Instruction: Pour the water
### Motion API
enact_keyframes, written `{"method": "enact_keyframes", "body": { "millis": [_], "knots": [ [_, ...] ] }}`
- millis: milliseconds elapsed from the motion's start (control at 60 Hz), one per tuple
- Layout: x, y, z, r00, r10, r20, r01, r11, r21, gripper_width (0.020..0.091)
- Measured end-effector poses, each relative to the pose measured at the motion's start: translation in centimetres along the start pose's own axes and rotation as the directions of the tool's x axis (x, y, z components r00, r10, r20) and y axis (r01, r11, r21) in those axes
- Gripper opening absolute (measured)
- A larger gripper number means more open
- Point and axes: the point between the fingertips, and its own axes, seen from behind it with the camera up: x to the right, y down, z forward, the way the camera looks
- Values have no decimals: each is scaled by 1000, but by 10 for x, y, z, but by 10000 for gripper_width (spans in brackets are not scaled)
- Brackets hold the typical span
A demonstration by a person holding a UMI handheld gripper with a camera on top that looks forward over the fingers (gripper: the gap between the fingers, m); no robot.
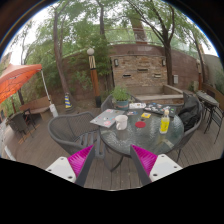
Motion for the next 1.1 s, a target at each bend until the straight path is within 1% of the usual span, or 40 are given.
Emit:
{"method": "enact_keyframes", "body": {
  "millis": [117,233,317,383,467,567,617,700,733,783,817,867,950,1050,1100],
  "knots": [
    [0,10,4,1000,1,-11,-2,999,-48,794],
    [-3,7,12,1000,3,-30,-4,999,-42,796],
    [9,5,23,999,1,-47,-3,999,-42,797],
    [32,1,35,997,3,-75,-5,999,-38,796],
    [77,-3,56,992,-5,-125,3,1000,-17,799],
    [142,2,98,986,-7,-166,3,1000,-27,799],
    [179,1,124,983,-15,-182,13,1000,-10,801],
    [240,-2,173,978,-29,-208,38,999,39,801],
    [267,-4,194,973,-42,-228,58,996,63,800],
    [300,-4,225,964,-46,-263,69,994,79,802],
    [319,-5,246,962,-38,-270,67,993,100,809],
    [338,-9,275,963,-19,-270,58,989,137,807],
    [364,-12,317,962,-4,-272,47,987,153,806],
    [383,-25,350,957,-20,-289,78,979,190,809],
    [387,-33,362,958,-6,-287,72,973,220,807]
  ]
}}
